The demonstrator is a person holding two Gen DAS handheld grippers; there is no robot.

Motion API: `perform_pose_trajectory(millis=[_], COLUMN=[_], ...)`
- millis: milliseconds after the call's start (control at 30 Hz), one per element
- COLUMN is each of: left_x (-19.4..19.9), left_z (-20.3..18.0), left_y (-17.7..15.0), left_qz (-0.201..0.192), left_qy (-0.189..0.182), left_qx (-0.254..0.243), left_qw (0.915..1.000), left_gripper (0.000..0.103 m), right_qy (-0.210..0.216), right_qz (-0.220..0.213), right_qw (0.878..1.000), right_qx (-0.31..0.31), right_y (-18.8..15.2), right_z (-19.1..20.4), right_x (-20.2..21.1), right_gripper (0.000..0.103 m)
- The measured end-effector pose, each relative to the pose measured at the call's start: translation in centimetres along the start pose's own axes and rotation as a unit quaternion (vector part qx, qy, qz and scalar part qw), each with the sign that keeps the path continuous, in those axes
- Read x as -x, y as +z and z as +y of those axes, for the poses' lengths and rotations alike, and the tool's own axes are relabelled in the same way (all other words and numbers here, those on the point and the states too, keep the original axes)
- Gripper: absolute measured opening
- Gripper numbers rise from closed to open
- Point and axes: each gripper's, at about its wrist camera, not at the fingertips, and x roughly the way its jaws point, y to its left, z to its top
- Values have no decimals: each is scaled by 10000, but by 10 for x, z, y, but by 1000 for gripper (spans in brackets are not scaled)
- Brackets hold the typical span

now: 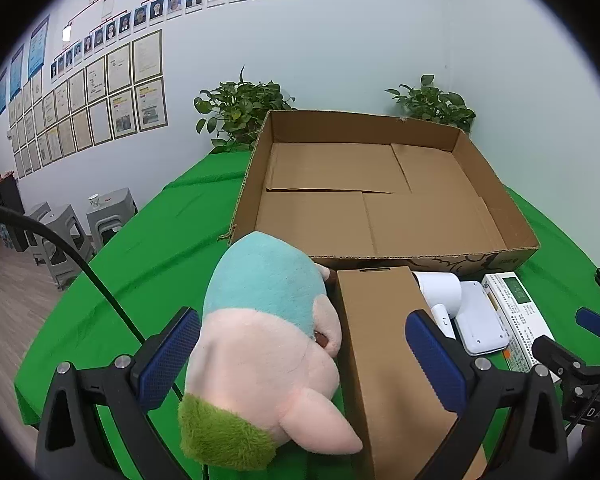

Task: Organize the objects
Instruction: 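Position the left tool over the plush pig's body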

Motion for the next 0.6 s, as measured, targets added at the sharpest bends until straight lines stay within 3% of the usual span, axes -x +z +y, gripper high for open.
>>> perform_pose_trajectory(millis=[600], left_x=[-10], left_z=[0], left_y=[3], left_qz=[56], left_qy=[-21], left_qx=[-8], left_qw=[10000], left_gripper=[102], right_qy=[105], right_qz=[77], right_qw=[9999], right_qx=[-50], right_y=[2], right_z=[-4], right_x=[-16], right_gripper=[103])
